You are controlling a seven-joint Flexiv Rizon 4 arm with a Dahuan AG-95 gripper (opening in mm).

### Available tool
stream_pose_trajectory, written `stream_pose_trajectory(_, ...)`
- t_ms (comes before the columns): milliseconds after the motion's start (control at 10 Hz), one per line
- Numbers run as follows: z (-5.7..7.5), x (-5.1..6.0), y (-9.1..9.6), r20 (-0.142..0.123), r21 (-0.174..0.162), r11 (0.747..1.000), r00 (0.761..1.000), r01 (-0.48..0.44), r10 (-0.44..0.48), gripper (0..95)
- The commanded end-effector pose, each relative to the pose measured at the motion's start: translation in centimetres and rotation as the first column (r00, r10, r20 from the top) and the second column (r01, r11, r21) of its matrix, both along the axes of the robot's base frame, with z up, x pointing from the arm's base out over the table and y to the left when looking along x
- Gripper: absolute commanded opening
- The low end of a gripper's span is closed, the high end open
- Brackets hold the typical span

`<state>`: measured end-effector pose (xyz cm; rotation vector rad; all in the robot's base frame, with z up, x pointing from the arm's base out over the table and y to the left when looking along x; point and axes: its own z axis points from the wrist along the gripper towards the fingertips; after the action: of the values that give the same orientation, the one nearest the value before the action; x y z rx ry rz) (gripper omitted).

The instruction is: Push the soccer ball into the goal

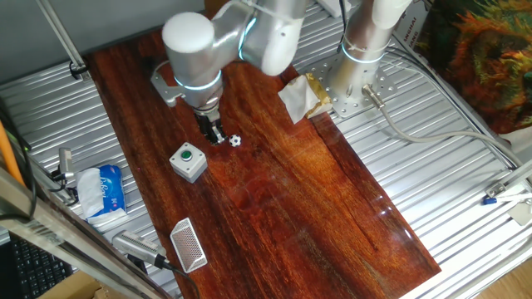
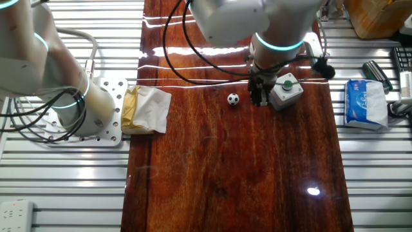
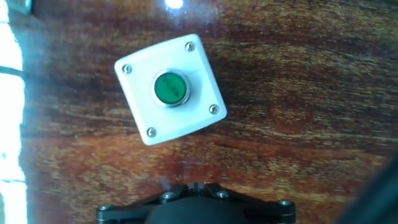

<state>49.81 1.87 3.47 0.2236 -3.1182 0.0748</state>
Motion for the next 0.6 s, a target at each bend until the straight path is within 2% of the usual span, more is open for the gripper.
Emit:
stream_pose_trajectory(100, -1.1, -0.2, -0.3, -0.01, -0.098, 0.993, 0.998, -0.065, 0.064, 0.0)
stream_pose_trajectory(200, -1.4, -0.4, -0.4, -0.029, -0.119, 0.989, 0.996, -0.088, 0.086, 0.0)
stream_pose_trajectory(300, -1.5, -0.7, -0.4, -0.085, -0.166, 0.975, 0.987, -0.149, 0.137, 0.0)
stream_pose_trajectory(400, -1.5, -0.9, -0.5, -0.109, -0.206, 0.96, 0.98, -0.188, 0.168, 0.0)
stream_pose_trajectory(600, -1.6, -1.4, -0.6, -0.117, -0.207, 0.959, 0.978, -0.193, 0.171, 0.0)
